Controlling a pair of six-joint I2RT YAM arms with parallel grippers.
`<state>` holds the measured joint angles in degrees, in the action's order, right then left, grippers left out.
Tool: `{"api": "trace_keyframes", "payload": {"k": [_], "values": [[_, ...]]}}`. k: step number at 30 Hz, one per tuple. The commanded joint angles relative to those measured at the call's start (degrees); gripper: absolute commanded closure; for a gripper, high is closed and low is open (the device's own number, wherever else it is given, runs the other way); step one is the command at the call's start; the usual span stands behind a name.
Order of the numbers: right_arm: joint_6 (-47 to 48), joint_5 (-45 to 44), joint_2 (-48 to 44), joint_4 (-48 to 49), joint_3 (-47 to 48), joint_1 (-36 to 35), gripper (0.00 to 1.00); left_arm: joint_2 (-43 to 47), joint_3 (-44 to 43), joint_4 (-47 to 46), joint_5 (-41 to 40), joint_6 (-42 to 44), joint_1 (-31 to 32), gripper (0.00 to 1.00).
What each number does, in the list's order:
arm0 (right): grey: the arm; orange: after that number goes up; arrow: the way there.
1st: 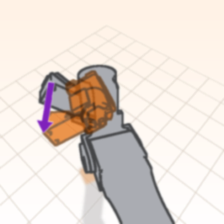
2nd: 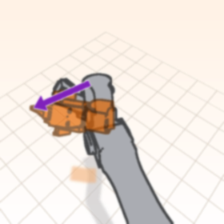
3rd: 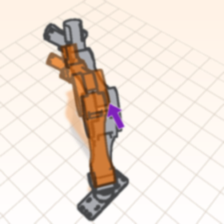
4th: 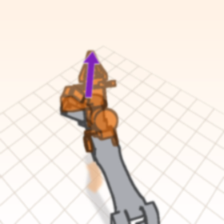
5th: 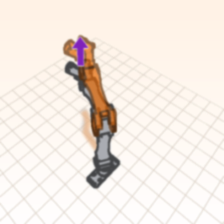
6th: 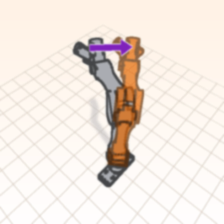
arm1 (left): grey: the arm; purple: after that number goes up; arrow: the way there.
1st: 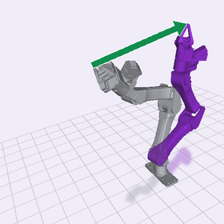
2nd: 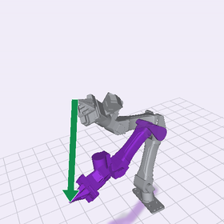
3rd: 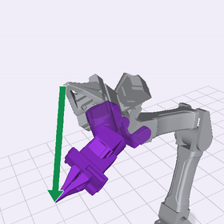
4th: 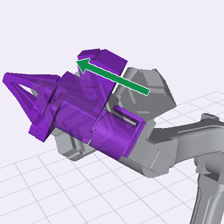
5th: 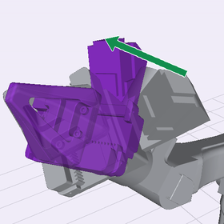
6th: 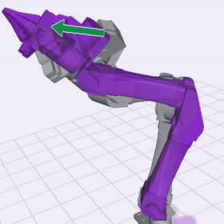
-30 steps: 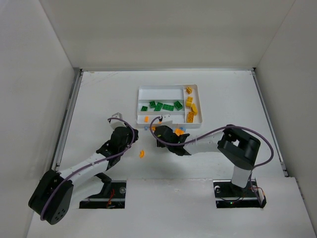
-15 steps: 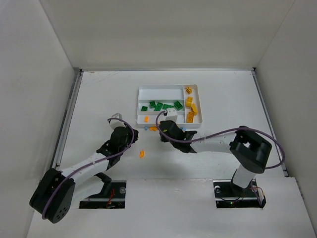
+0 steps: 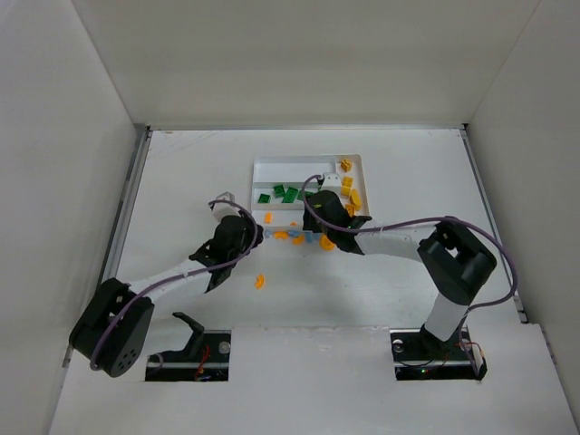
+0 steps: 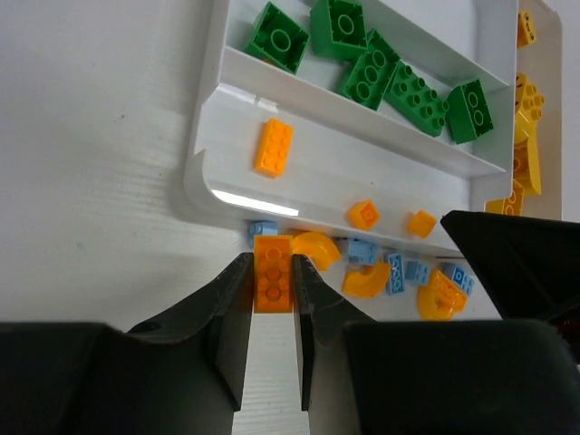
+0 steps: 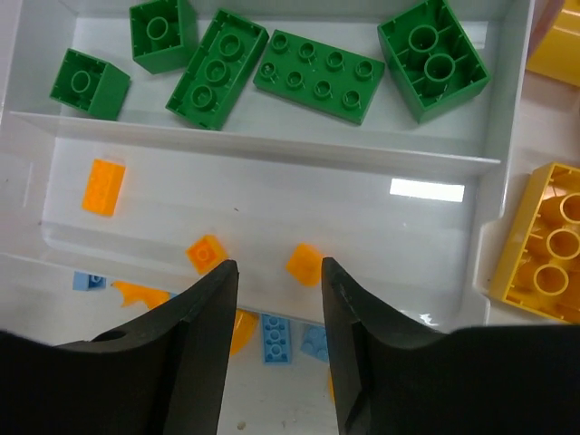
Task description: Sort the legos into containers by color
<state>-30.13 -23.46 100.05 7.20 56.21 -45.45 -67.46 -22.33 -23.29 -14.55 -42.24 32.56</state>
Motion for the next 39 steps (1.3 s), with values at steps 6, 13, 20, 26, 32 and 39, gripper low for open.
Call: {"api": "trace_keyframes", "payload": {"k": [6,13,20,26,32,39], "values": [[0.6,-0.7,-6.6,6.1,-3.2,0.0,0.46,-8.8,-9.0,-4.6,-0.2,2.2,-0.2,0.81],[-3.4,-3.9,-13.3,9.2,-15.8,-2.1,0.51,-16.0,-14.1,-3.0,-2.6,2.9,-0.8,0.78],[-9.6,-8.0,-17.0,8.5,-23.1,-2.7,0.43,-19.5,-17.0,-2.3,-8.0,4.6,-0.2,0.67],[-8.8,-6.6,-13.1,8.2,-21.1,-3.5,0.32,-17.7,-15.9,-2.6,-8.7,4.5,0.5,0.55],[-8.5,-6.2,-9.6,8.2,-19.2,-4.2,0.28,-9.0,-8.5,-1.3,-8.7,4.7,3.4,0.54],[-7.6,-7.1,-6.5,5.6,-16.7,-4.5,0.28,5.0,0.6,8.9,-11.1,3.9,9.2,0.53]]}}
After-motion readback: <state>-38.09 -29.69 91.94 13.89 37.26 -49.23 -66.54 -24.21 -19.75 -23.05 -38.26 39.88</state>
